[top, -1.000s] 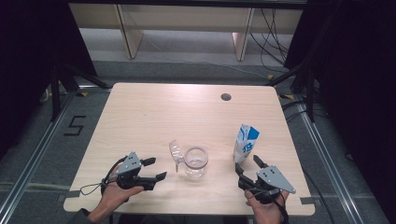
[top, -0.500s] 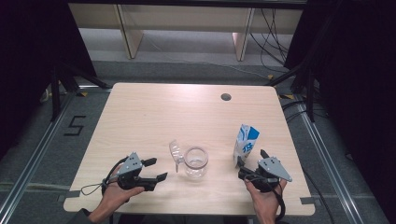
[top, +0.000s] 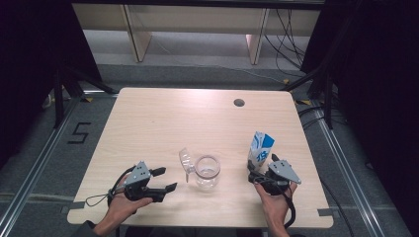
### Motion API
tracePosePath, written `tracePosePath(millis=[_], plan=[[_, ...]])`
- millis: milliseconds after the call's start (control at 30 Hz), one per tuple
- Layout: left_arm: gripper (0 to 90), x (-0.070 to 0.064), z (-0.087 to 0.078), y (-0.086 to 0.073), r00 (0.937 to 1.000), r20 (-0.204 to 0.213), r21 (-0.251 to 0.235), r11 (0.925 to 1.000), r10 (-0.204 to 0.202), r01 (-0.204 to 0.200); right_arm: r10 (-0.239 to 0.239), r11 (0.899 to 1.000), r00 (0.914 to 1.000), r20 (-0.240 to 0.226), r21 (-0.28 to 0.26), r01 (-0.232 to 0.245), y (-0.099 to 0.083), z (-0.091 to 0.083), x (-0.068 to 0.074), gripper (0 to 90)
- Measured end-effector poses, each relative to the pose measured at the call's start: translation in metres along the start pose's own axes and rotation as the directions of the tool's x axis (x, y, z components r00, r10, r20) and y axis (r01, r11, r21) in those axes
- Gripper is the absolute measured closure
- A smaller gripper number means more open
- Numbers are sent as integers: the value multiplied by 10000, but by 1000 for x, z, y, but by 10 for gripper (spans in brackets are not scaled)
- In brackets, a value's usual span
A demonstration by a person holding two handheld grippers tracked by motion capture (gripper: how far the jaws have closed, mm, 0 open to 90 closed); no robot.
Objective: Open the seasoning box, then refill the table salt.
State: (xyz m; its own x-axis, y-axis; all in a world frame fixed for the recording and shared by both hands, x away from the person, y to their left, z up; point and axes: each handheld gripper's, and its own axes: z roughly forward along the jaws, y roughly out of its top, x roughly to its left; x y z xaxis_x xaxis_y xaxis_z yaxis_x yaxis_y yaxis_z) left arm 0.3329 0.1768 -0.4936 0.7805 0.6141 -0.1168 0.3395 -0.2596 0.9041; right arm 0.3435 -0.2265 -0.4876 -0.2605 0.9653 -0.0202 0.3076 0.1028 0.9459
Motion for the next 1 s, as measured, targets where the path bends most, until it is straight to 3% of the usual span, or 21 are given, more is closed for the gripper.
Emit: tracePosePath(millis=[333,433,467,500,600,833,867,900,1000], plan=[[284,0,0,0,10000,5,17,10000,8,-8,211,9997,9997,-152,116,-209,0,10,5,159],[284,-1,0,0,10000,8,-23,10000,-42,42,94,10000,9999,-38,-27,-94,0,12,4,160],[284,0,0,0,10000,19,36,10000,20,-20,357,9992,9994,23,172,-357,0,11,5,160],[284,-1,0,0,10000,22,33,10000,17,-17,190,9996,9998,117,184,-192,-1,12,4,161],[284,-1,0,0,10000,27,40,10000,30,-30,386,9991,9991,153,155,-388,-1,15,4,161],[283,-1,0,0,10000,34,49,10000,9,-10,292,9996,9995,116,18,-292,-2,19,5,162],[283,-1,0,0,10000,31,53,10000,11,-11,539,9985,9983,219,27,-540,-2,19,7,163],[283,-1,0,0,10000,34,39,10000,10,-10,353,9994,9993,127,5,-353,-2,20,5,163],[283,-1,0,0,10000,54,52,10000,31,-31,455,9989,9989,148,66,-456,-3,21,4,164]])
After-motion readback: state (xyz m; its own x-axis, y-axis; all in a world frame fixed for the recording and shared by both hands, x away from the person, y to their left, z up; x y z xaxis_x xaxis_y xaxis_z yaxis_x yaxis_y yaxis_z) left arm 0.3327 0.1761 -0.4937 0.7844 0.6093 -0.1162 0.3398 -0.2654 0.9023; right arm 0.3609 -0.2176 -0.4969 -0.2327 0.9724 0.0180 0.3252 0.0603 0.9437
